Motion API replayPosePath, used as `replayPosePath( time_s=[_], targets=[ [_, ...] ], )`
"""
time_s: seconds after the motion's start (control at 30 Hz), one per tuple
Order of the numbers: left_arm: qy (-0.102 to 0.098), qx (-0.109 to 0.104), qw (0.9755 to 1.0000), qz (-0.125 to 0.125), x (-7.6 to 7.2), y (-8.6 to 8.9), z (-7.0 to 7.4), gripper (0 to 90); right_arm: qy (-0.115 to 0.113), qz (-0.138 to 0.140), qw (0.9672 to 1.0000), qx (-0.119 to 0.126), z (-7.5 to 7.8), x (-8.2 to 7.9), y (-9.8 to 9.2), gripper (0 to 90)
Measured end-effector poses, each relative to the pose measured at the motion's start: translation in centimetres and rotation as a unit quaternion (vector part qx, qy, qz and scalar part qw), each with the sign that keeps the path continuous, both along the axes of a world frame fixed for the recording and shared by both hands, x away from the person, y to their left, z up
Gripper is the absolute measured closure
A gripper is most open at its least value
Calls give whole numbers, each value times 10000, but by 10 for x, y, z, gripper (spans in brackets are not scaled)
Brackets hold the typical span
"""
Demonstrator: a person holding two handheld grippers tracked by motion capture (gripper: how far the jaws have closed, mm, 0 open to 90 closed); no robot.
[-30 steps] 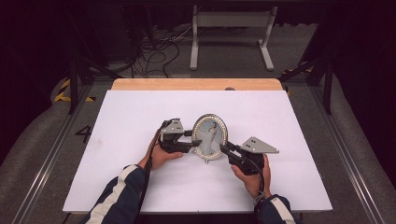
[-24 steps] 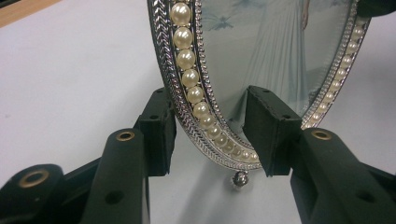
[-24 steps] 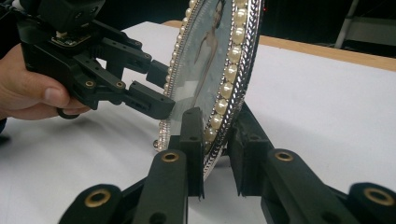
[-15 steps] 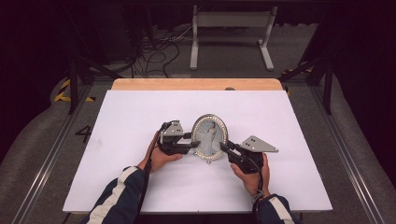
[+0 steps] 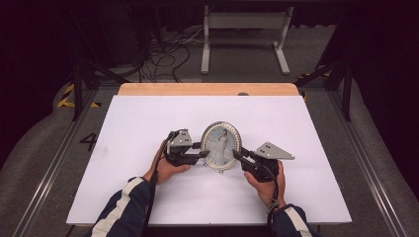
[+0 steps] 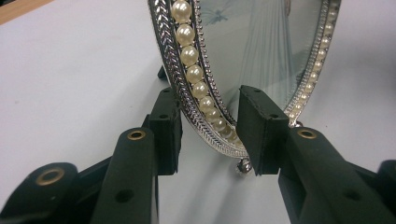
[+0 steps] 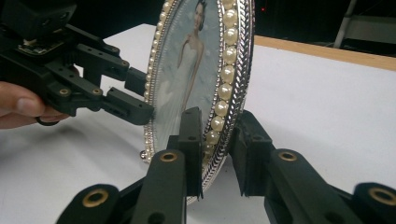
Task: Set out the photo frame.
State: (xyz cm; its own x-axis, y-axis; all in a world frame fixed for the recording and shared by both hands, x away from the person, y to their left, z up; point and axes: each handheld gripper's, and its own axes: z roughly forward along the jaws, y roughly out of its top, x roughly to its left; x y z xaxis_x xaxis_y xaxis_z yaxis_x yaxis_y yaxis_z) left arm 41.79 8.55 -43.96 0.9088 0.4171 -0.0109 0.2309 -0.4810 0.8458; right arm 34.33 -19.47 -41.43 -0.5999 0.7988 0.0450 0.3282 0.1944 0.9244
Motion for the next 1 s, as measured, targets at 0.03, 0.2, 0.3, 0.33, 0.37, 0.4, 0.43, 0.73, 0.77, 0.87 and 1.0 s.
replayPosePath(
  time_s=[0.03,0.2,0.3,0.33,0.37,0.4,0.43,0.73,0.77,0.87,1.0],
  targets=[
    [-13,16,10000,-1,0,0,0,614,-13,0,10000,-5,0,1,0,749],
    [-28,100,9999,43,-5,1,0,617,-9,-6,10000,-6,0,3,1,754],
    [-22,100,9999,42,-7,1,0,621,-5,-3,10000,-3,0,4,1,751],
    [-37,112,9999,37,-7,2,0,622,-7,-10,10000,-24,0,5,1,749],
    [-42,123,9999,45,-8,2,1,621,-10,-15,10000,-41,0,5,2,748],
    [-28,112,9999,43,-9,2,1,621,-10,-13,10000,-47,0,5,1,747],
    [-36,121,9999,42,-10,2,1,619,-4,-8,10000,-44,0,6,1,747],
    [-81,72,9999,81,-11,-3,-1,546,-56,-36,9999,-135,1,5,2,739],
    [-90,46,9999,82,-11,-3,-1,522,-62,-29,9998,-170,2,4,3,736],
    [-143,9,9998,136,-10,-4,0,496,-87,-32,9998,-195,3,1,4,723],
    [-190,-97,9996,203,-10,-3,2,489,-151,-33,9995,-278,4,-2,4,723]
  ],
)
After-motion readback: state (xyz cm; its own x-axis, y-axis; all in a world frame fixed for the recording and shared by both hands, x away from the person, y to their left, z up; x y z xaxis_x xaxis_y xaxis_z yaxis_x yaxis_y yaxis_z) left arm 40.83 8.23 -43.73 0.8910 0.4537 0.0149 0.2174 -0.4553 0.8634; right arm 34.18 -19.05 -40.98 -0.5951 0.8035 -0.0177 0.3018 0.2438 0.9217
